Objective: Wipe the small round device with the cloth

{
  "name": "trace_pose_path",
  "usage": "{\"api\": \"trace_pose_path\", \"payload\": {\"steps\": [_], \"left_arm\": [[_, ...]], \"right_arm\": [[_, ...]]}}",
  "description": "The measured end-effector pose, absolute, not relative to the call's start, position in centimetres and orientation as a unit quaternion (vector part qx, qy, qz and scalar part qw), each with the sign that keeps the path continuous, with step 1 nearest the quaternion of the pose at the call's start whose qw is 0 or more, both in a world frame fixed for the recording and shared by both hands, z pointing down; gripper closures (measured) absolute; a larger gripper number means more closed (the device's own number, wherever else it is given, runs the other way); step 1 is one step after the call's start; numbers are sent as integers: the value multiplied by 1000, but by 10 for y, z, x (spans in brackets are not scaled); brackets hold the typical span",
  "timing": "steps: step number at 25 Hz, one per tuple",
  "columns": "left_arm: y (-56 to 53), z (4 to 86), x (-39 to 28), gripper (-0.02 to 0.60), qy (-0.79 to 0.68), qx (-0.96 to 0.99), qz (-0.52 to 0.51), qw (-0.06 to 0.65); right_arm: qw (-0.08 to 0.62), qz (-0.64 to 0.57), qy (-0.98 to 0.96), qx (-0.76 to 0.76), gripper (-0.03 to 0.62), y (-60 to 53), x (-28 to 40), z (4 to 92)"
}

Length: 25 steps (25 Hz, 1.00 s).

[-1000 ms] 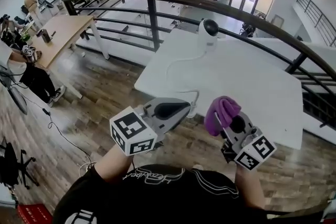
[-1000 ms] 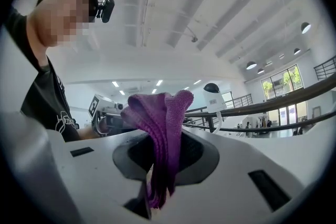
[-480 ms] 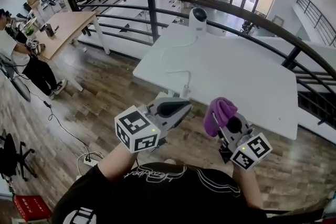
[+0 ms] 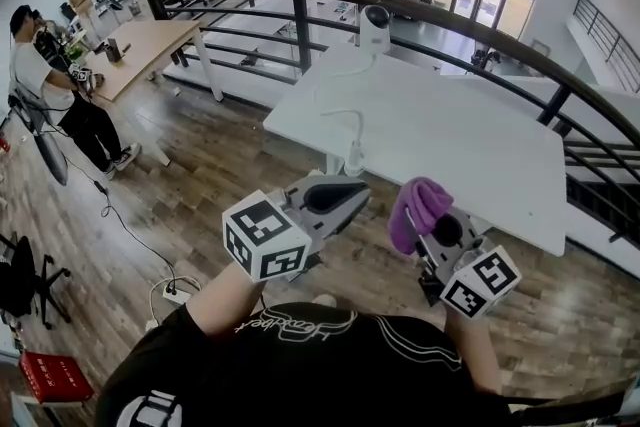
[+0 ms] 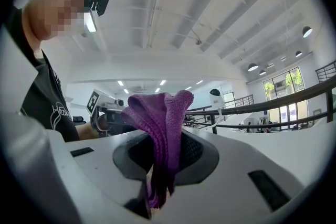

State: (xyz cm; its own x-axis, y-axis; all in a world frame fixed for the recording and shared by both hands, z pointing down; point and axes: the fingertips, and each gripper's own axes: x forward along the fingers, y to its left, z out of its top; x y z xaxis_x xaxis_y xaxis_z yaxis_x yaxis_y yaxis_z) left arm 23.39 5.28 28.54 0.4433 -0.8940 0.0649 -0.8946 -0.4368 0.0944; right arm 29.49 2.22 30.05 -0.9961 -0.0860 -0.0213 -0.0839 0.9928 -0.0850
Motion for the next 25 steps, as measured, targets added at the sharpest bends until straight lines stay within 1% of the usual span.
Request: {"api": "trace_pose_path", "payload": {"steps": [7,25], "left_arm": [[71,280,259,572,-529,847,9,48],[98,263,288,572,-521,853,6,33]], "right_arm": [[27,-44,998,-31,533,40,315,293],[41,-28,998,-28,533,69,341,274]]}}
